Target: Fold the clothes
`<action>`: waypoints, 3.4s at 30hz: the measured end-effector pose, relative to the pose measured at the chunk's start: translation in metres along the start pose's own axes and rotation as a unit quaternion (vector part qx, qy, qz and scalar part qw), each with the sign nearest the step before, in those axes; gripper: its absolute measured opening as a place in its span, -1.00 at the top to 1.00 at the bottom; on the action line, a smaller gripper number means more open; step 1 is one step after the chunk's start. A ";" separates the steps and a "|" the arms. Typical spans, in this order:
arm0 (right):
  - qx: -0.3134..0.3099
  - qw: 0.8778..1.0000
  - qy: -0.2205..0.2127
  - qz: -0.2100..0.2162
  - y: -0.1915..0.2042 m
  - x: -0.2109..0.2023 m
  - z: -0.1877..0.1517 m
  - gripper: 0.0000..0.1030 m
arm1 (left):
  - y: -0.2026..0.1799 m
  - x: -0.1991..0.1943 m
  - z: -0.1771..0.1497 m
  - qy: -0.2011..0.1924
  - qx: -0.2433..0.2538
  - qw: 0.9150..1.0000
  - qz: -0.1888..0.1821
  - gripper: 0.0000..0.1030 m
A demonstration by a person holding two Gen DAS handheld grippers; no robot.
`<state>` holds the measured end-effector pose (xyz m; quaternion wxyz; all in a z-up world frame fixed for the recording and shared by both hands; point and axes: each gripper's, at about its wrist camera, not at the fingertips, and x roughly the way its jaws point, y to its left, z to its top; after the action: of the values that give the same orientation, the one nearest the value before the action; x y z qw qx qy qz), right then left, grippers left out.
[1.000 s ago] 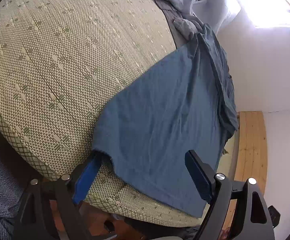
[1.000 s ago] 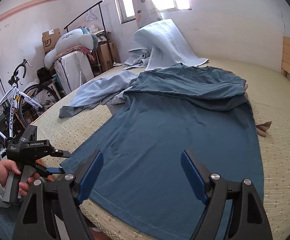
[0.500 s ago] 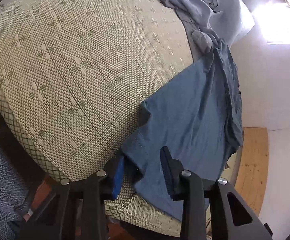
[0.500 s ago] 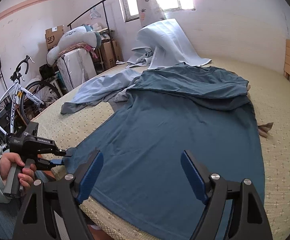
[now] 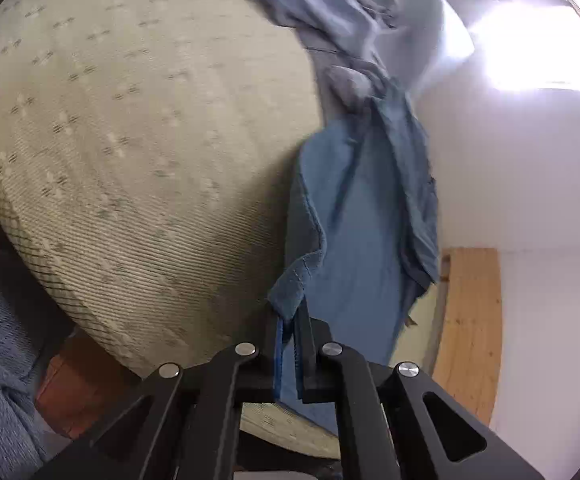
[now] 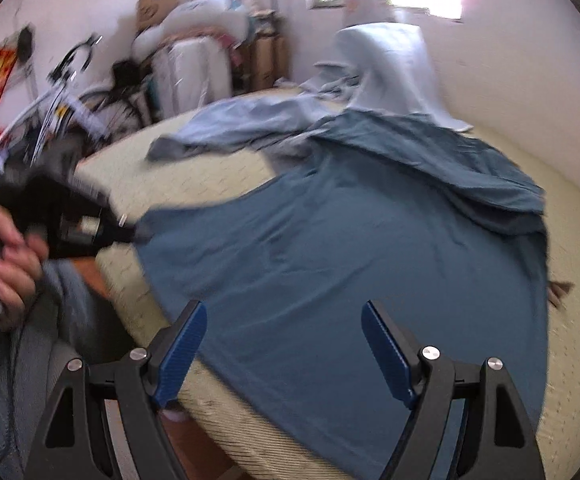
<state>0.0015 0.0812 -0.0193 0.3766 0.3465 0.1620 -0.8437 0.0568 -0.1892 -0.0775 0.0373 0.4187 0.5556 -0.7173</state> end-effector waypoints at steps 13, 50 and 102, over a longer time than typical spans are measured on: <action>-0.081 0.994 0.053 -0.047 0.047 0.064 -0.013 -0.61 | -0.050 -0.017 0.027 -0.003 0.018 0.998 -0.054 0.95; -0.181 0.913 0.178 -0.320 -0.121 -0.040 -0.182 0.09 | -0.063 -0.013 0.042 0.003 0.018 0.998 -0.053 0.95; -0.257 0.867 -0.071 -0.422 0.013 -0.378 0.006 1.00 | -0.146 -0.284 0.009 -0.122 0.152 0.958 -0.212 0.97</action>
<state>0.1882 0.2669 0.2517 0.0711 0.0754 0.4772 -0.8727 0.1596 -0.2583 0.2172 -0.1119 0.2011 0.5076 -0.8303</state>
